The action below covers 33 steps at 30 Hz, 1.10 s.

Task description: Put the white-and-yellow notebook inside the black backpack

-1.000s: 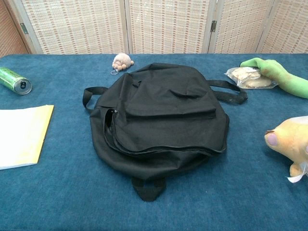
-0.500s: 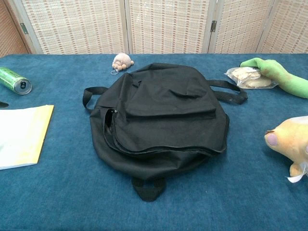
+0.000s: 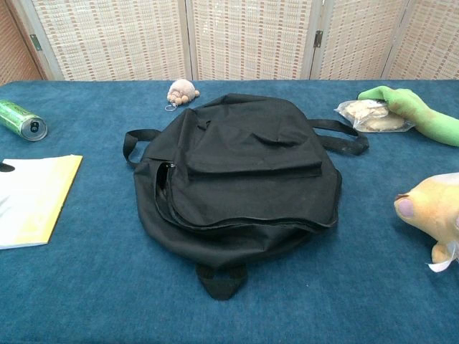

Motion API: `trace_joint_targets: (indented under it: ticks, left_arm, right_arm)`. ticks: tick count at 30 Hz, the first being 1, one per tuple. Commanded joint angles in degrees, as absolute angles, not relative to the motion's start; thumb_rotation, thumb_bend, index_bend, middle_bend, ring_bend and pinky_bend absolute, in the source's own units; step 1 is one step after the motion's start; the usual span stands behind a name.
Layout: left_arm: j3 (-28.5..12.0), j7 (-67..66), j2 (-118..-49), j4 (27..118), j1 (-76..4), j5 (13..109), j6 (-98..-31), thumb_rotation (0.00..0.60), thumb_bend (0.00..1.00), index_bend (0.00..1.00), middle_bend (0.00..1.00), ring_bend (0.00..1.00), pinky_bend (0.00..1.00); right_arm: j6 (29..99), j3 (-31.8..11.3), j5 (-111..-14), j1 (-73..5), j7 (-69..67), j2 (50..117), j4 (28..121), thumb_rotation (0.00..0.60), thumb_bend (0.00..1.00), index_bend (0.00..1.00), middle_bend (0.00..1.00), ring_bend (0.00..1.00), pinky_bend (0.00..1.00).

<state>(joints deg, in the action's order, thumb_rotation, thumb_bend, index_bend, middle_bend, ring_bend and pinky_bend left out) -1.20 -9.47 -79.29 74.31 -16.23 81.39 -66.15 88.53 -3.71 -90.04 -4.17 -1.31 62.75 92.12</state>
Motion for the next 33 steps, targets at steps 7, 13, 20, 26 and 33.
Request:
trace_joint_targets:
  ticks: [7,13,20,26,33]
  left_arm:
    - [-5.76,-10.97,-77.47,70.8,-17.37,71.3,-60.99,0.6,0.03,0.1,0.13,0.11,0.08]
    - [-9.6,-4.56,-70.62,79.56,-17.67,66.98,-59.1,0.6,0.39,0.2,0.23,0.19,0.1]
    - [-11.95,-0.7,-69.12,79.93,-21.7,65.96,-54.5,0.6,0.69,0.25,0.32,0.28,0.16]
    - [-12.68,1.92,-66.6,79.39,-24.73,62.71,-47.69,0.6,0.76,0.22,0.32,0.3,0.16]
    - [-14.83,-0.58,-73.5,73.02,-25.46,57.45,-53.4,0.6,0.61,0.24,0.32,0.29,0.17]
  right_arm:
    - [88.96,-3.7,-90.02,-3.91,-1.64,62.91,91.79,0.594,0.02,0.0,0.0,0.01,0.0]
    - [89.3,-3.62,-89.81,-3.51,-2.09,63.01,91.47,0.598,0.02,0.0,0.0,0.01,0.0]
    - [89.31,-3.5,-90.08,-3.48,-2.77,62.94,91.08,0.6,0.03,0.0,0.0,0.01,0.0]
    - [89.49,-3.23,-90.11,-3.1,-3.07,62.6,91.04,0.6,0.03,0.0,0.0,0.01,0.0]
    - [88.73,-3.0,-90.14,-3.31,-3.59,62.99,90.45,0.6,0.04,0.0,0.0,0.01,0.0]
